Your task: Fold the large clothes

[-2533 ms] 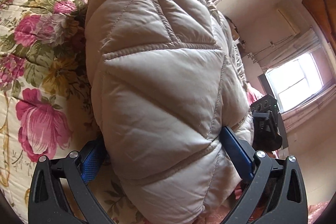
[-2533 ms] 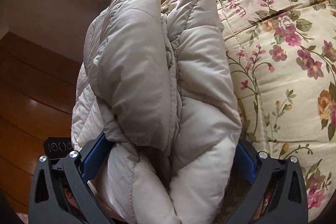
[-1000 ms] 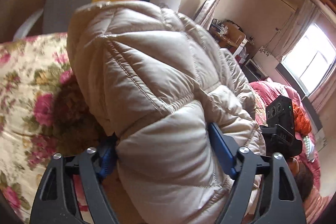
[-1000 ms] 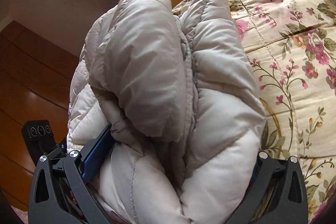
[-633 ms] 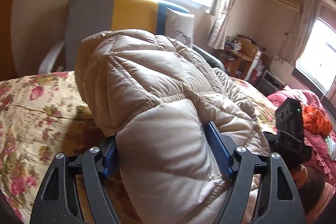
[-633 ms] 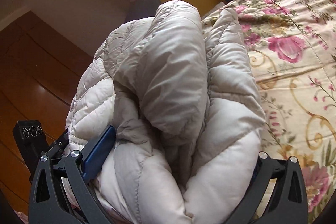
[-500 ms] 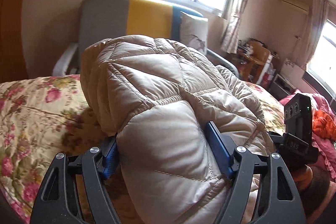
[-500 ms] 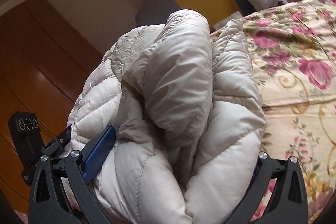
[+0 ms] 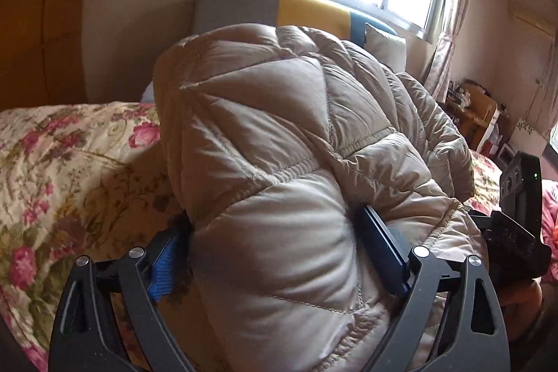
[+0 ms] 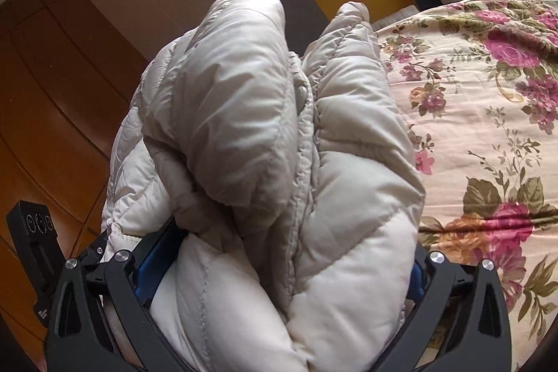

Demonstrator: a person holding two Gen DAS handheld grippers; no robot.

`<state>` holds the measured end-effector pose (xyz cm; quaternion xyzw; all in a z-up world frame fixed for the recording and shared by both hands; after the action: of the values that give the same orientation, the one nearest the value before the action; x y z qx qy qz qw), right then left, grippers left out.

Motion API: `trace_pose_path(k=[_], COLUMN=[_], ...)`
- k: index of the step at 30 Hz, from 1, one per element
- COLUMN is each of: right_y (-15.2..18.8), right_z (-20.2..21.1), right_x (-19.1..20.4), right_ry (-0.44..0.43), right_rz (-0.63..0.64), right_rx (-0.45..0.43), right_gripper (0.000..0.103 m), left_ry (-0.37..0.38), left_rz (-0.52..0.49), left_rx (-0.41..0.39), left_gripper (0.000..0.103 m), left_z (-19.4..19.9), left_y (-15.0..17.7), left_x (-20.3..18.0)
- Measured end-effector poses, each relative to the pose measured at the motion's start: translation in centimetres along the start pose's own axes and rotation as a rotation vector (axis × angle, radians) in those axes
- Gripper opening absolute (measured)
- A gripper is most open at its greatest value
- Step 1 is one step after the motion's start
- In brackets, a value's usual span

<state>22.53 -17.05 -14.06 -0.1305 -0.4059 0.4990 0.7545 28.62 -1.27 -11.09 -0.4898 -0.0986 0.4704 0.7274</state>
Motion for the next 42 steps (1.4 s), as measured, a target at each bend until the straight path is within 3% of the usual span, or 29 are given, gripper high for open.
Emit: trace_pose_path(k=[4, 6, 8, 10, 12, 15, 18, 20, 22, 24, 26, 29, 32, 36, 39, 42], right_y=[0.1, 0.3, 0.6, 0.8, 0.9, 1.6, 2.9, 2.7, 2.5, 1.8, 0.6, -2.9, -7.4, -9.2, -7.9, -7.0], right_z=[0.6, 0.6, 0.7, 0.9, 1.8, 2.5, 1.7, 0.8, 1.0, 1.7, 3.8, 8.6, 11.7, 9.3, 5.5, 1.6], right_x=[-0.9, -0.9, -0.5, 0.6, 2.0, 3.9, 5.1, 4.9, 4.6, 3.8, 3.5, 4.0, 7.6, 15.8, 20.7, 21.1], right_ry=[0.012, -0.001, -0.040, -0.058, -0.091, -0.154, -0.148, -0.100, -0.075, -0.033, 0.025, 0.153, 0.174, 0.190, 0.194, 0.269], right_rz=[-0.014, -0.021, -0.018, 0.009, 0.049, 0.076, 0.112, 0.147, 0.144, 0.128, 0.131, 0.170, 0.256, 0.514, 0.666, 0.765], right_rx=[0.020, 0.051, 0.113, 0.145, 0.136, 0.132, 0.128, 0.089, 0.080, 0.085, 0.049, -0.151, -0.337, -0.346, -0.332, -0.289], right_gripper=[0.101, 0.101, 0.101, 0.101, 0.100, 0.100, 0.101, 0.101, 0.101, 0.101, 0.101, 0.101, 0.101, 0.101, 0.101, 0.101], left_ry=[0.054, 0.115, 0.156, 0.139, 0.130, 0.091, 0.054, 0.037, 0.038, 0.008, -0.005, -0.010, -0.013, -0.039, -0.071, -0.086], left_rz=[0.108, 0.183, 0.213, 0.176, 0.166, 0.141, 0.138, 0.168, 0.213, 0.199, 0.164, 0.143, 0.152, 0.161, 0.154, 0.142], left_rx=[0.012, 0.040, 0.047, 0.036, 0.019, -0.026, -0.032, -0.014, -0.029, -0.050, -0.054, -0.053, -0.053, -0.036, -0.022, -0.016], left_gripper=[0.095, 0.095, 0.088, 0.076, 0.071, 0.071, 0.072, 0.075, 0.085, 0.091, 0.091, 0.091, 0.091, 0.091, 0.091, 0.092], left_z=[0.2, 0.2, 0.5, 1.4, 2.9, 5.7, 7.0, 6.6, 6.8, 6.9, 6.8, 6.8, 7.0, 6.9, 7.2, 7.1], left_y=[1.0, 1.4, 1.6, 1.4, 1.0, 0.6, 1.6, 2.8, 3.6, 3.7, 3.5, 3.4, 3.4, 3.1, 2.6, 2.5], left_x=[0.7, 1.3, 1.3, 0.9, 0.6, 0.9, 1.9, 3.0, 3.6, 3.6, 3.0, 2.5, 2.4, 2.2, 1.3, 0.9])
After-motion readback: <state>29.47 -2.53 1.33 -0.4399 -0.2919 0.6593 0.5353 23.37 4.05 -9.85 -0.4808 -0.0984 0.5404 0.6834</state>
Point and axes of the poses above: each gripper's, at about its wrist camera, not at the fingertips, and z roughly against the way its jaws point, x to its left, y to its underside, the point moved 6 cm from there along -z, roughly the way its jaws point, and after that the axes turned 12 degrees about y, right-handed, at the moved point
